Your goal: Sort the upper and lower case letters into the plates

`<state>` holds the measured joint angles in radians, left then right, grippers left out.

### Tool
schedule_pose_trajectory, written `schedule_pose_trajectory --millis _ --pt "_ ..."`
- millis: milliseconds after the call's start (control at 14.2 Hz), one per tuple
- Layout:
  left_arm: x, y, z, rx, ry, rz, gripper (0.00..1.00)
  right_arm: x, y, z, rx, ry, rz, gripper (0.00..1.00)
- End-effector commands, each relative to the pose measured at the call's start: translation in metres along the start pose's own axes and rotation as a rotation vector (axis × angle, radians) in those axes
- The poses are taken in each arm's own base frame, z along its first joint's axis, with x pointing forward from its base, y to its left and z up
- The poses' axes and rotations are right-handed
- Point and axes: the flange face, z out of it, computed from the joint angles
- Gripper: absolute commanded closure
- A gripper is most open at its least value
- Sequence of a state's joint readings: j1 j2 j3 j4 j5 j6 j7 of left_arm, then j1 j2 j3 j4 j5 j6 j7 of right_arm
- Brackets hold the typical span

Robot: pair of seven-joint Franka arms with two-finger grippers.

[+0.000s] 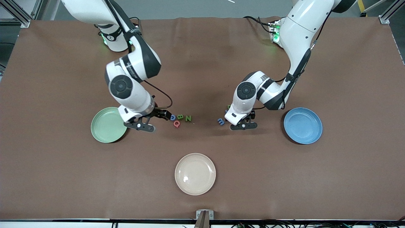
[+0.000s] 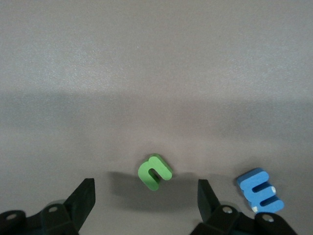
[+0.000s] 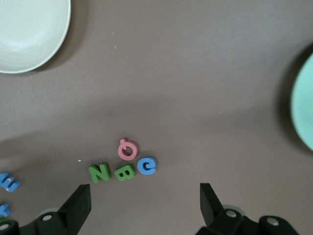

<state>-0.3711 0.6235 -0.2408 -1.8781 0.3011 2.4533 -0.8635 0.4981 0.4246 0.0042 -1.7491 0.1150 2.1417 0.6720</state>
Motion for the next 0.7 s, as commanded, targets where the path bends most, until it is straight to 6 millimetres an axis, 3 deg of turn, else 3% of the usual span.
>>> schedule_pose_trajectory --millis 0,211,351,492,632 --pt "0.002 0.000 0.002 -0.002 0.022 -0.006 0.16 -0.001 -0.008 0.025 0.003 0.009 0.011 0.03" --pt "0.008 0.000 0.013 -0.031 0.029 -0.016 0.16 0.006 -0.006 0.058 0.010 0.037 0.011 0.13" --pt "0.006 0.004 0.013 -0.034 0.028 -0.015 0.16 0.003 -0.012 0.068 0.015 0.046 0.000 0.20" --pt "0.008 0.001 0.013 -0.035 0.028 -0.023 0.16 -0.004 -0.019 0.094 0.001 0.038 -0.016 0.21" --pt "0.008 0.001 0.013 -0.034 0.028 -0.020 0.25 -0.009 -0.022 0.107 -0.008 0.030 -0.023 0.21"
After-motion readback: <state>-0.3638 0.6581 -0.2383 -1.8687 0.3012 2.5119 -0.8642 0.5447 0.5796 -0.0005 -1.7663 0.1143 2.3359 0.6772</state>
